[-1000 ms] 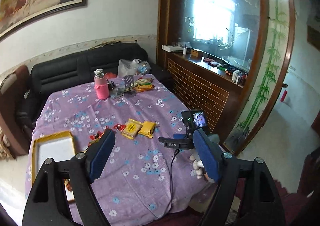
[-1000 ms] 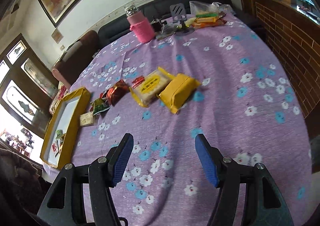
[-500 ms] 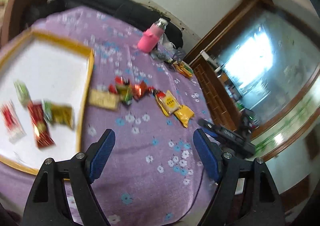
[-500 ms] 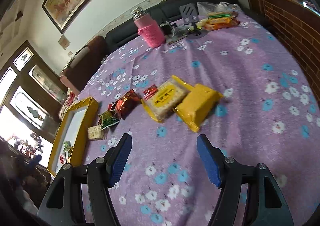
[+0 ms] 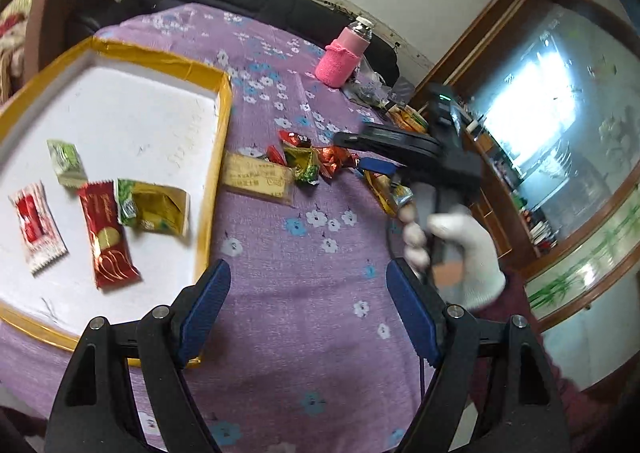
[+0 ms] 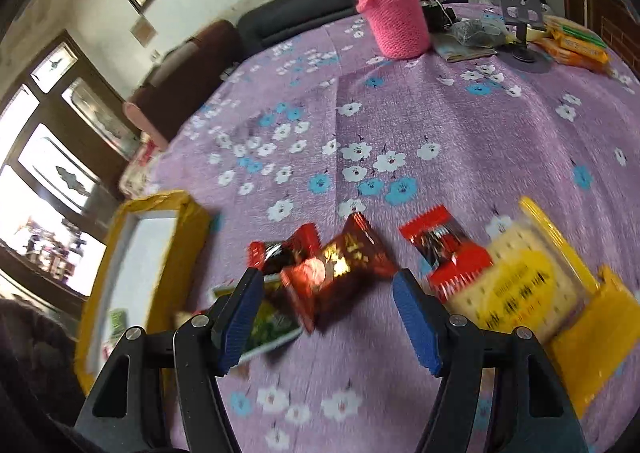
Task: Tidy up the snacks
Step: 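Reach the right tool to the red-brown wrapped candy and close on it, then lift the red-brown candy with the right tool off the table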
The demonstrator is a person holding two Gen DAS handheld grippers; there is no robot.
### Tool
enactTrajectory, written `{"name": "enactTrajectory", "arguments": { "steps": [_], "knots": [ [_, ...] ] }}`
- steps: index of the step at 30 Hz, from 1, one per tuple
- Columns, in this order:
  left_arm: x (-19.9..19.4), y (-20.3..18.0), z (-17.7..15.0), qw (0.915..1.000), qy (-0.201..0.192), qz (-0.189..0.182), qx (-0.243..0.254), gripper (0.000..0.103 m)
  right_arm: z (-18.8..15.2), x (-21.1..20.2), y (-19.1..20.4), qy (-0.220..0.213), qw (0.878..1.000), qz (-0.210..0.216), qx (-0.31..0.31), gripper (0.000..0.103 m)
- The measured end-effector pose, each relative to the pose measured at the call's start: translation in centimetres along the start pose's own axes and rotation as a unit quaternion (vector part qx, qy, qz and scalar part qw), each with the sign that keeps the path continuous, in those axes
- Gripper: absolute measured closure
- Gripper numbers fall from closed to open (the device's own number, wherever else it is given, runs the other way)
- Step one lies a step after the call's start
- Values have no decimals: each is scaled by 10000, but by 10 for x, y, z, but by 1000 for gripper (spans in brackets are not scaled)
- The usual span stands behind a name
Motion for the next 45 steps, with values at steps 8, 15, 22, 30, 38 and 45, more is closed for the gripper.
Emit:
{"name": "enactTrajectory", "arguments": {
  "steps": [8, 15, 22, 30, 38, 45],
  "knots": [
    [8, 2, 0, 9999, 38, 101, 80, 22, -9, 20, 7, -76, 9971, -708, -273, 45],
    [1, 0, 5, 9997, -107, 224, 39, 22, -29, 8, 8, -8, 9979, -363, -534, 101],
    [-7, 4, -2, 9993, -111, 325, -115, 22, -54, -22, -13, -84, 9995, 98, -285, 93],
    [-9, 20, -3, 9992, -156, 274, -258, 22, -16, -32, -3, -488, 9967, 318, -560, 37],
    [-9, 32, 1, 9993, -168, 234, -230, 22, 12, 20, 27, -333, 9941, -513, -900, 32],
    [-8, 44, 0, 9990, -179, 219, -348, 22, 1, 39, 25, 92, 9876, -1010, -1198, 42]
  ]
}}
Point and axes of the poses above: each gripper's, at about its wrist camera, not at the fingertips, and x roughly the way its jaws point, y to its left, z to its top, the point moved 5 cm from there along x, roughly the way its jaws point, and after that the axes turned 2 degrees about -z, right-handed, at the moved point
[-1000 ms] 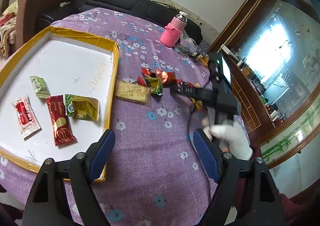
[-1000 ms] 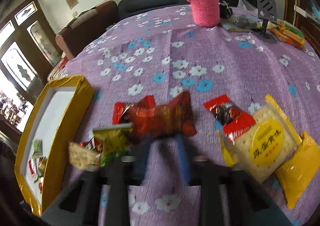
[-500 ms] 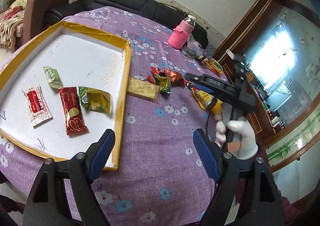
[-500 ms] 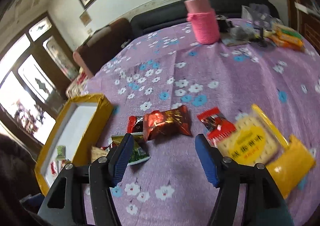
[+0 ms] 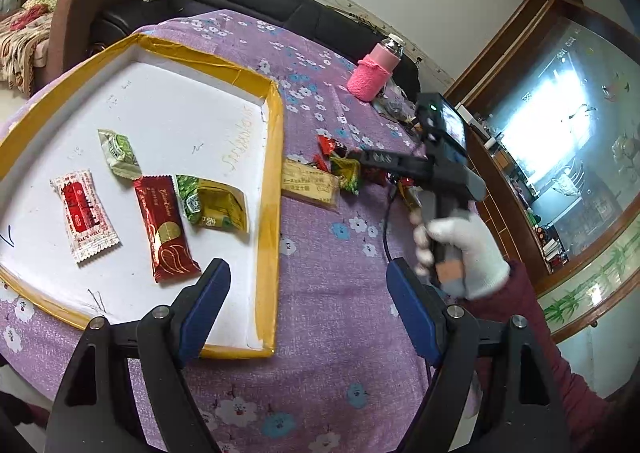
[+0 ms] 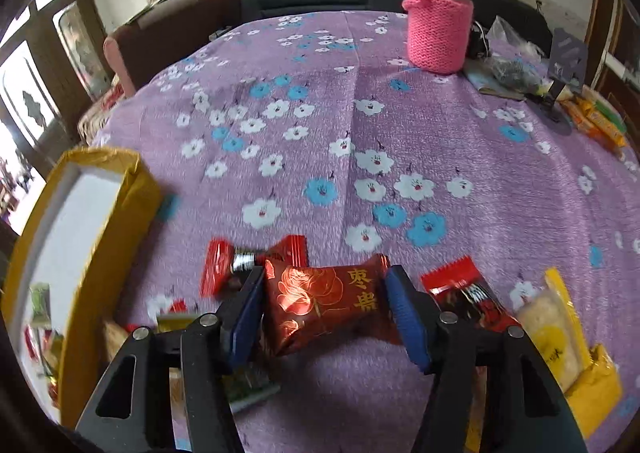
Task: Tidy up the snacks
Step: 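Lift the red-brown candy with the right tool off the table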
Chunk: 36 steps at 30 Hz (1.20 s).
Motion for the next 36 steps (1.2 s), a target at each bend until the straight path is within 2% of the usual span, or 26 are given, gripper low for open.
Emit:
{"name": "enactTrajectory", "arguments": {
  "steps": [5, 9, 12, 15, 19, 25, 27, 29, 30, 31, 32, 34, 35, 36],
  "knots": [
    [2, -2, -3, 10000, 44, -44, 39, 22, -37, -23, -1, 270, 9995, 158, -96, 45],
    [6, -8, -6, 9999, 90, -43, 85, 22, -76, -38, -1, 563, 9969, 359, -410, 42],
    [9, -14, -8, 9998, 144, -55, 111, 22, -82, -59, -10, 275, 9961, 838, -90, 42],
    [9, -18, -8, 9998, 134, -78, 105, 22, -80, -80, -33, -180, 9947, 929, 404, 35],
    [11, -17, -7, 9999, 107, -67, 96, 22, -91, -85, -50, -132, 9875, 1243, 961, 34],
    [19, -18, -10, 9996, 258, -72, 130, 22, -99, -74, -39, 134, 9878, 1250, 920, 35],
    [19, -22, -8, 9994, 280, -43, 190, 22, -98, -64, -31, 246, 9905, 1045, 860, 33],
    [21, -26, -4, 9993, 269, 15, 257, 22, -95, -62, -25, 121, 9933, 891, 728, 33],
    [21, -29, -2, 9992, 250, 52, 319, 23, -94, -60, -19, 100, 9951, 786, 593, 40],
    [23, -34, 0, 9988, 226, 69, 418, 23, -94, -59, -17, 15, 9963, 690, 504, 69],
    [25, -39, 2, 9984, 215, 69, 510, 23, -94, -57, -16, 6, 9971, 636, 420, 74],
    [30, -50, 4, 9970, 187, 90, 742, 40, -96, -58, -19, -130, 9967, 683, 429, 74],
    [36, -56, 5, 9959, 248, 117, 865, 56, -96, -58, -24, -180, 9958, 745, 493, 74],
    [42, -60, 6, 9951, 317, 131, 927, 60, -96, -59, -29, -242, 9944, 850, 579, 74]
  ]
}}
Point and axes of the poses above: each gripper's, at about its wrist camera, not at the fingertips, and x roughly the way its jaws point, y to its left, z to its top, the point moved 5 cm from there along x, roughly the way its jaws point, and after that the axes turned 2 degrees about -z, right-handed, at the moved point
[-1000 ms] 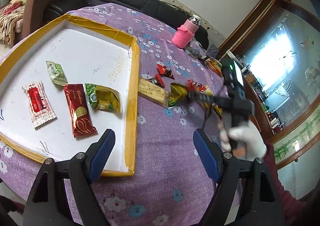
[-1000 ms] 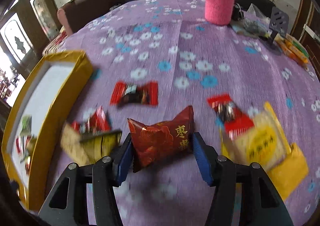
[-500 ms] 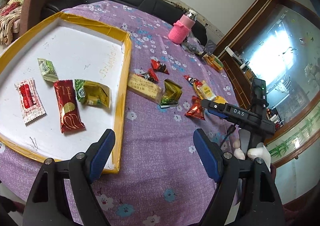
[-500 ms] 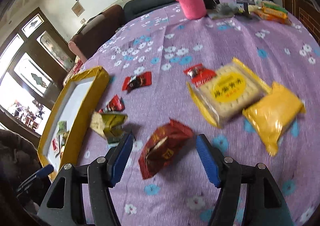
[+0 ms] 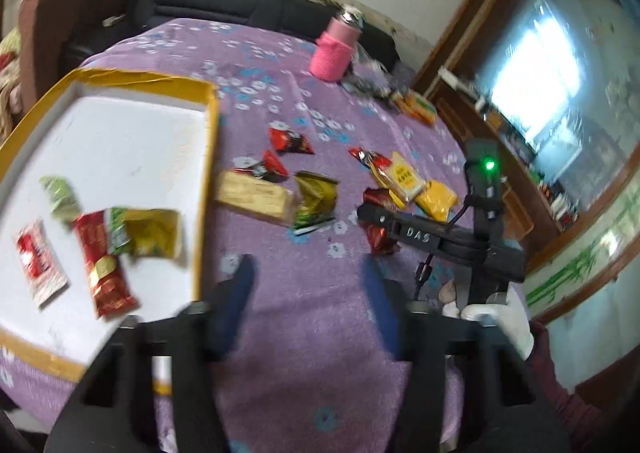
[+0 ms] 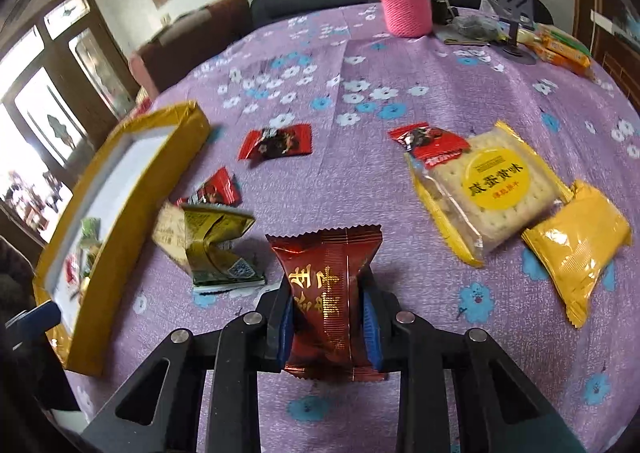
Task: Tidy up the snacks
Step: 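Lift the red-brown candy with the right tool off the table, then grasp the green-yellow packet with the left tool while the right tool holds the red-brown candy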
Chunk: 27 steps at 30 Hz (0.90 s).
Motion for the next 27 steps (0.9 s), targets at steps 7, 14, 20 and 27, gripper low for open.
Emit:
{"name": "enactTrajectory", "arguments": {
  "steps": [7, 14, 20, 27],
  "knots": [
    [54, -17, 17, 9994, 314, 61, 142, 60, 7, -12, -15, -247, 9985, 331, 352, 74],
    [102, -35, 36, 9925, 347, 662, 967, 53, 5, -9, -29, -128, 9960, 492, 731, 74],
    [143, -32, 35, 9825, 731, 1029, 1370, 69, 6, -11, -32, -173, 9952, 510, 814, 74],
    [132, -29, 34, 9884, 553, 780, 1176, 71, 5, -8, -32, -139, 9953, 489, 827, 74]
  ]
}}
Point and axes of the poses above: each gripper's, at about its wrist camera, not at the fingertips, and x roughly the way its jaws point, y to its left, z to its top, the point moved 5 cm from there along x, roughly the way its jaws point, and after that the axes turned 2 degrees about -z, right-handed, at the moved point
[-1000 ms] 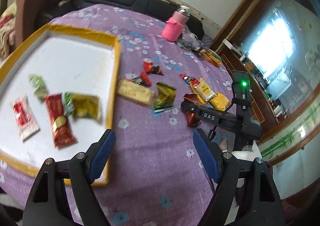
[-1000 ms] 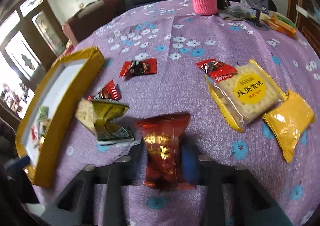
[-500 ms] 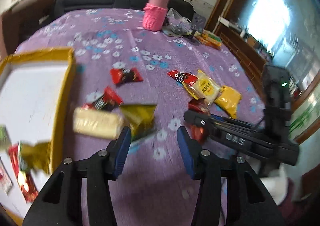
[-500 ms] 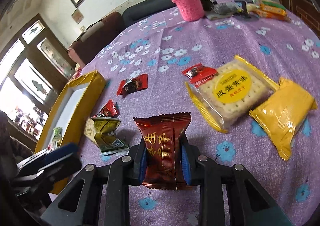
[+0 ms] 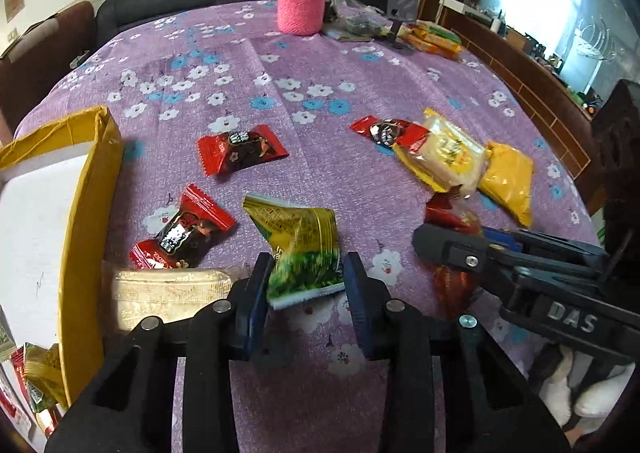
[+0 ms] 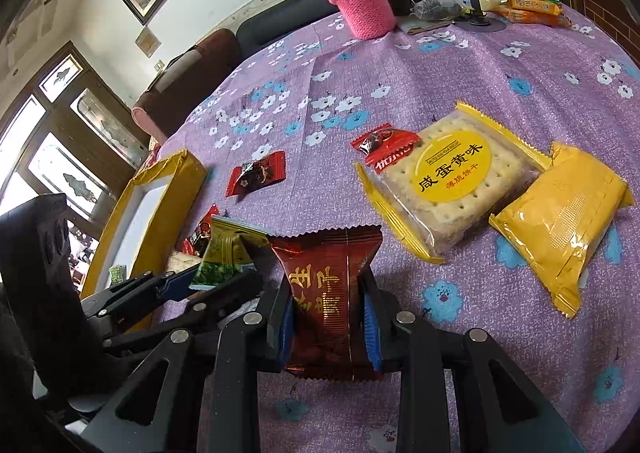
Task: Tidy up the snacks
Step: 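Grasp the green-yellow packet with the left tool while the right tool holds the red-brown candy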
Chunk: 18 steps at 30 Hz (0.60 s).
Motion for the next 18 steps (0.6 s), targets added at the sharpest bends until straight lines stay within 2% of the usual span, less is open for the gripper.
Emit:
{"name": "enactTrajectory", "arguments": {
  "steps": [2, 9, 10, 12, 13, 14, 18],
  "knots": [
    [-5, -3, 0, 9999, -49, -72, 55, 78, 0, 0, 0, -21, 10000, -14, -7, 74],
    [-11, -6, 1, 9999, -62, -77, 26, 76, -1, 1, 1, 13, 10000, -13, -3, 73],
    [-12, -6, 1, 9999, -70, -55, 52, 74, -1, 2, 0, 24, 10000, -10, 11, 73],
    [-15, -5, 2, 9999, -109, 45, 57, 53, -1, 2, -1, 36, 10000, -2, 49, 72],
    [-16, -4, 3, 9999, -143, 82, 50, 48, -1, 1, -2, 29, 10000, 2, 74, 72],
    [-15, -3, 3, 9998, -163, 83, 45, 45, 0, 1, -3, 22, 10000, 2, 86, 72],
    [-3, -9, 5, 9999, -48, -1, 93, 46, 0, -1, -3, -29, 9999, 6, 116, 72]
  ]
}}
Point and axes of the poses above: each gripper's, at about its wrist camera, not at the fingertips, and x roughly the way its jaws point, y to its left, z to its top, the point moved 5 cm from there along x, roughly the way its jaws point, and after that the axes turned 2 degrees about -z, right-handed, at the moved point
